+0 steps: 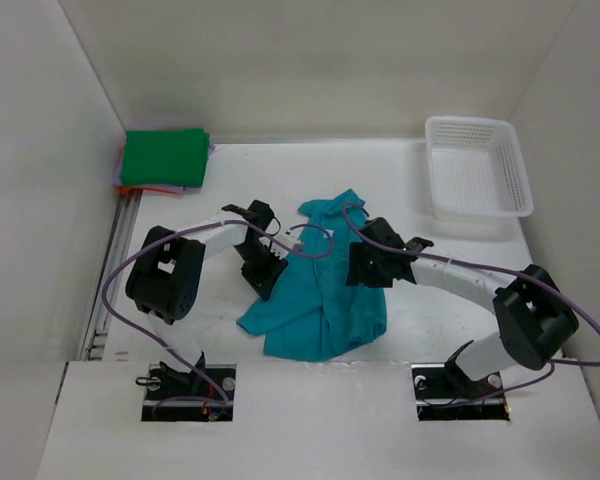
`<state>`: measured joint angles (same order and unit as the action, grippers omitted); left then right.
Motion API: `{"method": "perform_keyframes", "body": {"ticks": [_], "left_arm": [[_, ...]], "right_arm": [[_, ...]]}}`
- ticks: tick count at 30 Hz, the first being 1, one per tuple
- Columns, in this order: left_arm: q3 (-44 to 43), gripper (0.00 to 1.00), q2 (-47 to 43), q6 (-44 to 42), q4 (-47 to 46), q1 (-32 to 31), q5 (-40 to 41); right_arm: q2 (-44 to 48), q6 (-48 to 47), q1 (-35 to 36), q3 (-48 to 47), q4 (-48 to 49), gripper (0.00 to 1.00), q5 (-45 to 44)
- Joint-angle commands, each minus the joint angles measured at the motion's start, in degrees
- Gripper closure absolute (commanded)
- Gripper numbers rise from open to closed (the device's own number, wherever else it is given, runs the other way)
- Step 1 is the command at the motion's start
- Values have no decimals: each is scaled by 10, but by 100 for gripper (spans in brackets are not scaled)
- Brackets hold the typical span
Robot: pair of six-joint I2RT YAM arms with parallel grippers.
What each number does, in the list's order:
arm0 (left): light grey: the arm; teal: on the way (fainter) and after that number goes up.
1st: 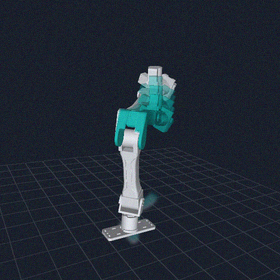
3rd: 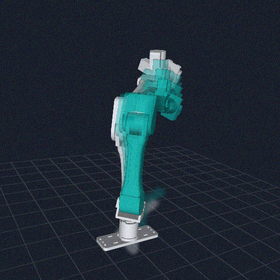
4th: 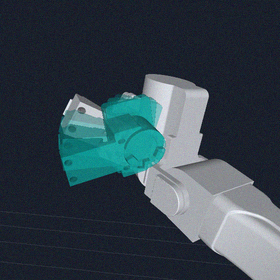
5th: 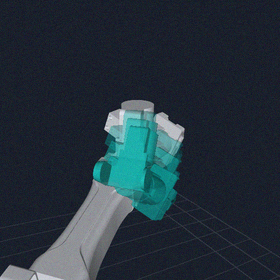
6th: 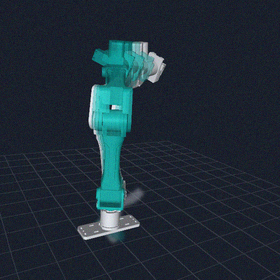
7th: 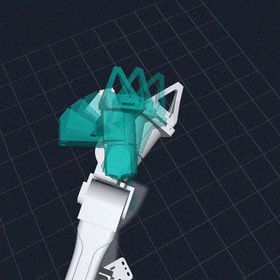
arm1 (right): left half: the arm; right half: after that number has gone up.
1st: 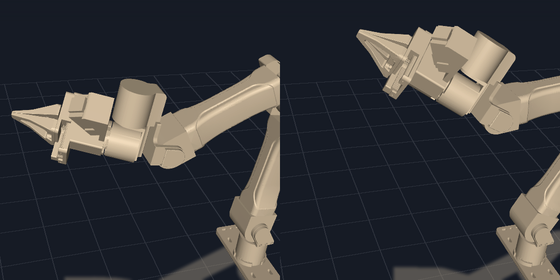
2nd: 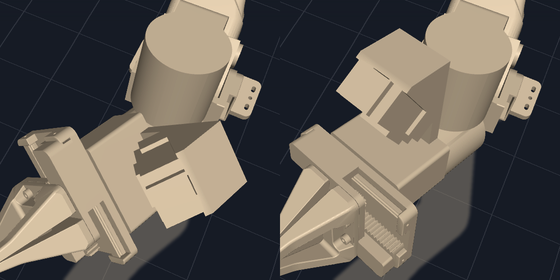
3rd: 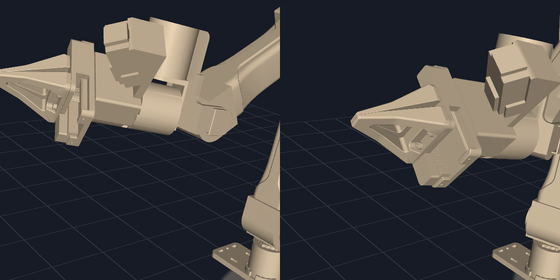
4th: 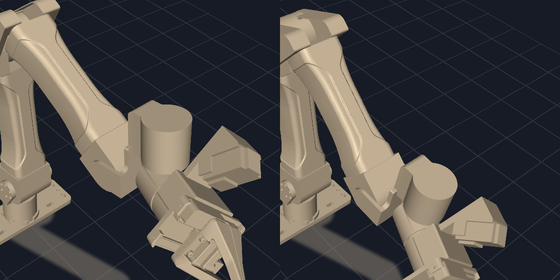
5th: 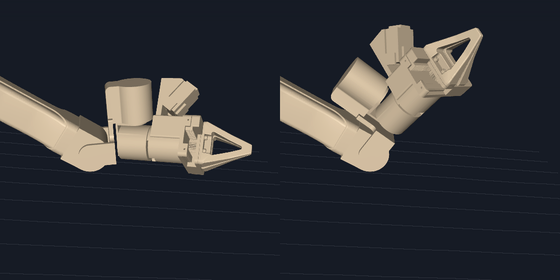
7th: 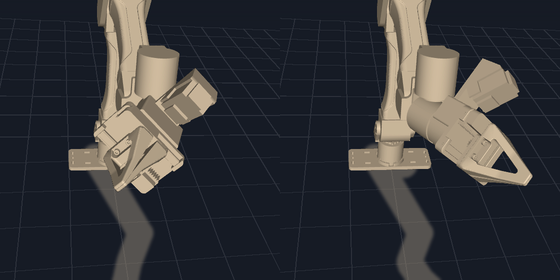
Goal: Fold and stack the t-shirts
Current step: Move the tshirt to the center of the board, then flatten out the tshirt
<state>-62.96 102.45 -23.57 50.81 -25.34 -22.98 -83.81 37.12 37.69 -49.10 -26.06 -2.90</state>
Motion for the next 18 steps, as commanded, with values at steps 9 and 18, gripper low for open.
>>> {"method": "perform_keyframes", "body": {"ticks": [9,18], "left_arm": [[5,100,18,33,-53,66,-8],[-87,93,6,28,-89,167,97]], "right_arm": [[-50,56,-27,39,37,100,12],[69,34,-161,83,-25,94,27]]}}
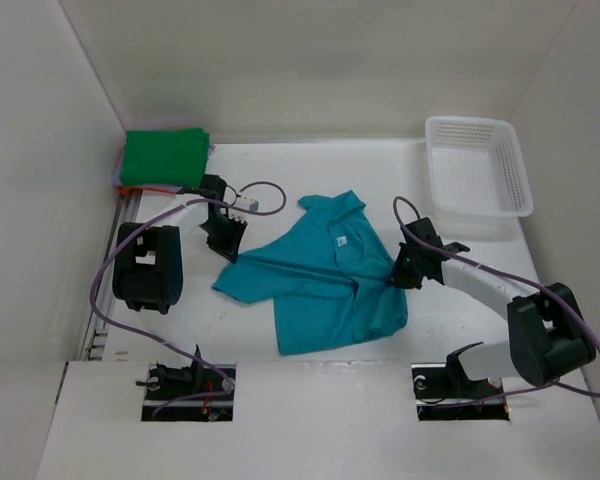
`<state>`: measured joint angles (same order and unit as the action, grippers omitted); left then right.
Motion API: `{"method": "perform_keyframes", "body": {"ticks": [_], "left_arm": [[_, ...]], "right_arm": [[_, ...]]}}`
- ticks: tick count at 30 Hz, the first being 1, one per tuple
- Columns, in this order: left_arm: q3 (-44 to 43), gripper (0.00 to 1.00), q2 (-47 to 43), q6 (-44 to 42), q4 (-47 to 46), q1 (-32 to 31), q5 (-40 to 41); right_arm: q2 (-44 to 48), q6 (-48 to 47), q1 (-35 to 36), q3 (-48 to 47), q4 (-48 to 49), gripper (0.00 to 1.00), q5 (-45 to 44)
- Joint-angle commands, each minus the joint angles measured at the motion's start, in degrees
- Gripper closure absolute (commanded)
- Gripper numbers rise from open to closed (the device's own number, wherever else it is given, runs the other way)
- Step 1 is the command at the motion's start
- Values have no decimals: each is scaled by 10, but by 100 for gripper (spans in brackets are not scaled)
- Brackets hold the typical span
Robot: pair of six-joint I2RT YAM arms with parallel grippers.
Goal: Fold and stack the t-shirts
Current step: Flatten out the tshirt
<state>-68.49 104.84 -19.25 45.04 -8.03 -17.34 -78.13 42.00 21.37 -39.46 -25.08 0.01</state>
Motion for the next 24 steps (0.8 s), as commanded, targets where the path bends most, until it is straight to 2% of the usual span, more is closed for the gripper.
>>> {"method": "perform_keyframes", "body": {"ticks": [1,3,4,6,8,9,12,15,19,21,24], "left_arm": [[-37,90,-17,-17,-27,-9,40],[-42,78,-20,-24,-23,-12,45],[-42,72,-24,-27,-20,-11,49],[-43,60,-38,-33,-9,2,54],[-40,50,-55,-41,12,28,43],[-37,48,-60,-46,21,38,36],[-17,47,-64,-55,43,57,7],[6,47,-60,-56,48,55,-25],[32,47,-39,-47,52,34,-51],[43,48,-18,-45,52,24,-42],[56,49,9,-38,42,21,-27]], "right_arm": [[7,-27,3,-25,-49,90,-1],[3,-44,3,-47,-71,81,-5],[5,-50,0,-62,-80,68,-6],[25,-63,-12,-100,-92,55,-4],[38,-80,-14,-159,-99,48,-4],[32,-91,-14,-196,-102,47,-3],[-52,-132,-14,-327,-114,43,1],[-192,-182,-14,-472,-126,40,2],[-371,-176,-39,-646,-146,40,0],[-428,-158,-53,-700,-153,40,3],[-472,-142,-70,-725,-157,38,25]]}}
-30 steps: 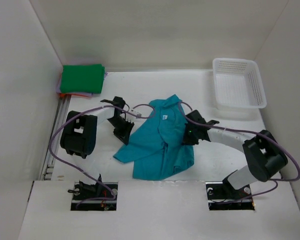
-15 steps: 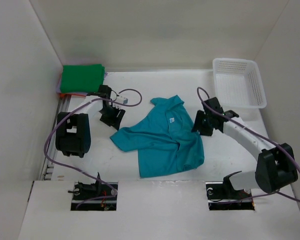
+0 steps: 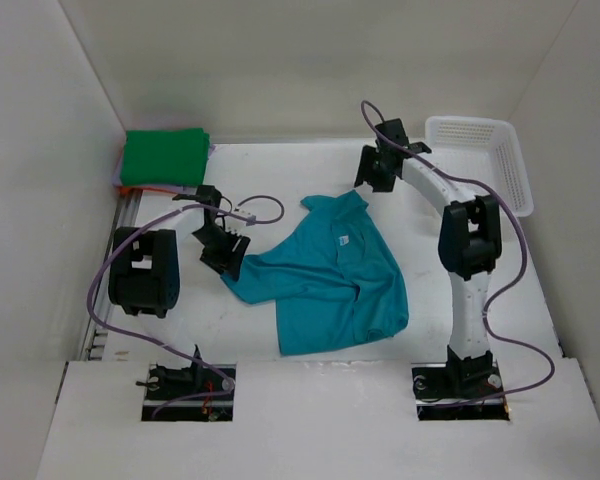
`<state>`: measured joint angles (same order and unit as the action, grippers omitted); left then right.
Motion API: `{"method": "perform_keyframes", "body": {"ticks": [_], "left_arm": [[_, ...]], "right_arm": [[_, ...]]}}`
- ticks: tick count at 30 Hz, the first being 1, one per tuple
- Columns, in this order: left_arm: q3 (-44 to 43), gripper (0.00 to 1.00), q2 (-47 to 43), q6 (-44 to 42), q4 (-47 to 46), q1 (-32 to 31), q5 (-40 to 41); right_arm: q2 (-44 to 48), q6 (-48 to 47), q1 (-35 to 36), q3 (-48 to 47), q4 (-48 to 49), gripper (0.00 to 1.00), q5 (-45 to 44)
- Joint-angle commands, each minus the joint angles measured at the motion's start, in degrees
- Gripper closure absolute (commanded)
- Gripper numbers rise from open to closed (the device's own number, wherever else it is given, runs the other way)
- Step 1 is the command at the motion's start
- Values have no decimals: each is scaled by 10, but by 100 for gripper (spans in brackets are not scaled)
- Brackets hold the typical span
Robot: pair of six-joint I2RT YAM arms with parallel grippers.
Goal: Fold and stack the t-shirts
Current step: Flatten out the tshirt
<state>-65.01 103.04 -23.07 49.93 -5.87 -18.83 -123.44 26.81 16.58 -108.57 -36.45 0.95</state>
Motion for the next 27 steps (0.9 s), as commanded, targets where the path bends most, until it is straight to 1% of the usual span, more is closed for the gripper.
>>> {"method": "perform_keyframes", "body": {"ticks": [1,3,4,7,8,11,12,13,16,18,19,21,23,25,27], "left_arm": [[23,50,36,1,-11,-1,-12],[20,55,51,5,-13,-1,-13],[16,59,58,7,-13,-1,-16],[3,82,72,13,-11,-1,-19],[0,87,73,14,-11,-1,-19],[-9,96,64,21,-14,-2,-20],[-12,97,57,22,-17,0,-21],[-13,99,49,24,-19,3,-23],[-23,100,30,29,-27,9,-29],[-34,100,24,33,-32,12,-26],[-42,100,24,33,-33,13,-24],[-74,100,26,33,-35,21,-13],[-130,100,29,36,-40,31,5],[-214,100,36,36,-41,37,26],[-315,100,47,30,-39,38,52]], "right_arm": [[-27,15,-26,-32,-45,38,27],[-36,18,-30,-18,-44,37,50],[-38,18,-31,-9,-40,36,60],[-58,20,-28,0,-30,36,91],[-67,24,-28,-1,-27,37,100],[-75,47,-23,-1,-7,47,130],[-77,56,-22,-1,4,52,147],[-78,64,-20,-1,11,59,163],[-82,83,-19,-7,12,85,193],[-78,89,-19,-2,16,98,196],[-74,89,-19,-2,16,100,194],[-63,91,-26,-6,24,100,194],[-45,91,-30,-32,32,100,193],[-37,91,-35,-97,29,100,190],[-40,93,-48,-198,16,100,185]]}}
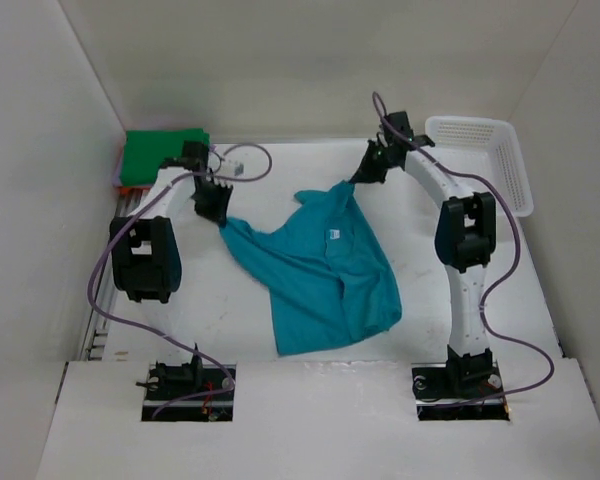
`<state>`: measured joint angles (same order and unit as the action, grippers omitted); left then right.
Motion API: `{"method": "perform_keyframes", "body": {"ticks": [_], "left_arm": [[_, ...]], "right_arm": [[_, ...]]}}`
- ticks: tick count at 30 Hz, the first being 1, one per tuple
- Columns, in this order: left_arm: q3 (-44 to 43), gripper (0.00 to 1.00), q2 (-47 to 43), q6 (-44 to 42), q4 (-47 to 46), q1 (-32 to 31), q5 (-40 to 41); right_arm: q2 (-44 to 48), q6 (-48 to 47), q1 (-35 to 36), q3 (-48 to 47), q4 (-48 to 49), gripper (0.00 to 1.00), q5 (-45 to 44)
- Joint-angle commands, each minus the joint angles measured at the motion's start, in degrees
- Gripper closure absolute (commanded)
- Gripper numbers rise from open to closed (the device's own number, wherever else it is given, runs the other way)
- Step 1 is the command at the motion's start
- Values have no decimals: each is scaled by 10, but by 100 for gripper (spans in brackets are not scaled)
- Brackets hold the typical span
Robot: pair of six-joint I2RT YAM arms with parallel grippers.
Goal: Fold and stack the t-shirts
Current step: Flatten out the tshirt
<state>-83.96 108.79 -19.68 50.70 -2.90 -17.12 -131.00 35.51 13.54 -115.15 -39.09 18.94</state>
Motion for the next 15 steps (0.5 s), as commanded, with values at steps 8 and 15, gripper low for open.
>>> {"method": "perform_keyframes", "body": {"ticks": [8,15], "left_arm": [[-419,100,13,-80,-90,2,179],[-247,100,-97,-149,-195,-9,224]], "right_arm": [[85,70,-107,-348,73,100,48],[287,0,-119,-44,132,100,83]]}}
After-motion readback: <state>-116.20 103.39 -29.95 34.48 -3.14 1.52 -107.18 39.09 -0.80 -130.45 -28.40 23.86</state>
